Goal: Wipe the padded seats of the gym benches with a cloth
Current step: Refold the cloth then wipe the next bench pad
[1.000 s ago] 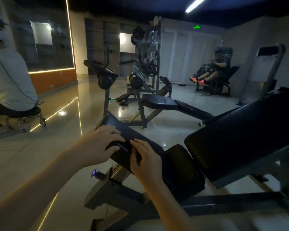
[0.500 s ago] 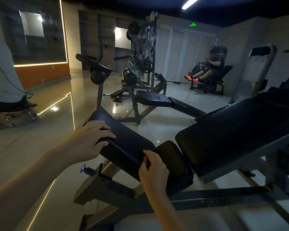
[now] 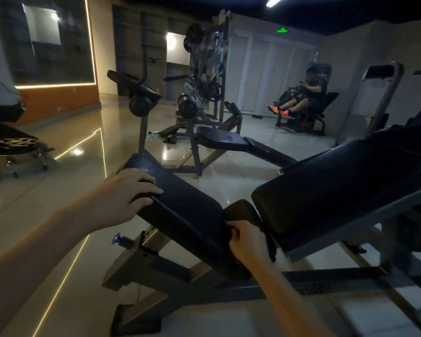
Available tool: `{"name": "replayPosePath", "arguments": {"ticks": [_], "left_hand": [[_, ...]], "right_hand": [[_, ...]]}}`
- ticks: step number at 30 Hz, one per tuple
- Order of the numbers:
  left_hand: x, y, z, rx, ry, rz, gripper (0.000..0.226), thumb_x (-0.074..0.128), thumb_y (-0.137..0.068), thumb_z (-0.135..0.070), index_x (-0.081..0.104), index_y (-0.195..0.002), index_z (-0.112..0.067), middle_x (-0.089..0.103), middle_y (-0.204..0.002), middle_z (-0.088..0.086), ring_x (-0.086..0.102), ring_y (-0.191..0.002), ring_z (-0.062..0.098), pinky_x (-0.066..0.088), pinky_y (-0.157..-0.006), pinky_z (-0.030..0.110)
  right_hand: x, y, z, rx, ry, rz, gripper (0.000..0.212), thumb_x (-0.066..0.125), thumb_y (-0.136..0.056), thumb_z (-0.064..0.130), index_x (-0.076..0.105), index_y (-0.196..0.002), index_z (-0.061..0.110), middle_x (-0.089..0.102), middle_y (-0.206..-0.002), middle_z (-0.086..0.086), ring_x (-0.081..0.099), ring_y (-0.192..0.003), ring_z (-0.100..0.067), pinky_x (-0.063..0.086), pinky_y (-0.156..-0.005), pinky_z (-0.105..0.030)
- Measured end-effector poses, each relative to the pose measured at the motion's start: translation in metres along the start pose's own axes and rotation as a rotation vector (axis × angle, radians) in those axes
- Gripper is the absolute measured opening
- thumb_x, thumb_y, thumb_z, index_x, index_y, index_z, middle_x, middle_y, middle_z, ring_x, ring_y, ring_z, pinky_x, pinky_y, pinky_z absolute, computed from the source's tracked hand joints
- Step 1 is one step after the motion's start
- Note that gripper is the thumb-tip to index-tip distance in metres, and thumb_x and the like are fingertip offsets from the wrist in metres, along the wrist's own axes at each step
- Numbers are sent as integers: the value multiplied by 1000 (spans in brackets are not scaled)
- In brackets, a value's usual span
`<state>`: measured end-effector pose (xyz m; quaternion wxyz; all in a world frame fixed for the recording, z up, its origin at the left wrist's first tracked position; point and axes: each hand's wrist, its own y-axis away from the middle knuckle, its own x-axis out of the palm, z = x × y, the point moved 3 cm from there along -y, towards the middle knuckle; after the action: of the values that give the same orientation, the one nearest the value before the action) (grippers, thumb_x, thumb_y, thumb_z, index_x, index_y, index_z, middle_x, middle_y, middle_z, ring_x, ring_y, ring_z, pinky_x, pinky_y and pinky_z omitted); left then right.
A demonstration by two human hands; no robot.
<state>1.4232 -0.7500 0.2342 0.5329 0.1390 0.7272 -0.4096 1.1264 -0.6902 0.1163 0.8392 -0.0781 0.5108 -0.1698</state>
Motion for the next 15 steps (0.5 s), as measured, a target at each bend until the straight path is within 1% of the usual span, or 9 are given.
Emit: {"name": "replayPosePath", "arguments": {"ticks": [1,2,4,6,8,9,11,13,15], "left_hand": [[0,0,-2,-13,-2,6,33,54,-96,-33,59,-129,-33,49,-141,-8,32,-137,6,19,-111,28],[1,0,-4,-30,-9,15,34,54,-96,-31,57,-130,-34,47,-142,-9,30,-138,7,19,-113,31],[2,1,-6,-54,-28,29,35,52,-97,-32,54,-132,-37,43,-143,-13,26,-140,5,16,-117,34],[3,3,-5,-64,-25,31,35,50,-98,-33,52,-132,-40,40,-144,-15,22,-140,2,11,-117,33],[3,4,-2,-63,-15,28,35,49,-98,-34,51,-131,-42,39,-144,-15,19,-140,2,8,-116,31],[4,4,-2,-65,-14,34,34,49,-98,-34,51,-131,-42,38,-144,-15,19,-140,2,7,-115,30],[3,5,-2,-80,-21,59,34,44,-98,-39,49,-132,-43,36,-144,-16,17,-141,2,6,-116,30],[2,3,-1,-85,-17,96,44,30,-91,-54,48,-131,-45,34,-143,-18,13,-140,-1,4,-117,33],[2,3,1,-81,-12,101,58,18,-81,-60,46,-130,-47,34,-141,-20,8,-134,-8,3,-118,34]], "right_hand": [[-5,-13,3,-23,71,33,38,51,-99,14,56,-135,26,63,-125,5,62,-87,-1,50,-74,-14],[-10,-27,9,-60,134,35,38,51,-99,14,55,-135,26,61,-128,4,62,-91,-4,51,-79,-18],[-18,-58,25,-179,236,-45,41,55,-97,14,53,-137,24,55,-136,3,58,-110,-10,46,-95,-24],[-20,-88,37,-302,353,-115,50,60,-94,15,48,-142,22,48,-144,1,49,-126,-15,39,-106,-29],[-9,-109,35,-358,501,-18,52,60,-95,17,45,-144,22,44,-148,-1,43,-133,-19,34,-111,-34],[1,-113,27,-347,573,77,50,56,-97,21,43,-145,23,45,-147,-1,43,-133,-20,33,-112,-36],[20,-111,4,-251,679,232,47,39,-103,32,33,-150,26,48,-145,-3,46,-130,-23,31,-112,-42],[27,-105,-11,-178,668,258,51,27,-104,37,25,-153,27,47,-147,-3,45,-132,-25,25,-115,-47],[23,-100,-13,-198,654,276,55,27,-102,37,21,-156,26,39,-155,-3,35,-141,-25,18,-119,-46]]}}
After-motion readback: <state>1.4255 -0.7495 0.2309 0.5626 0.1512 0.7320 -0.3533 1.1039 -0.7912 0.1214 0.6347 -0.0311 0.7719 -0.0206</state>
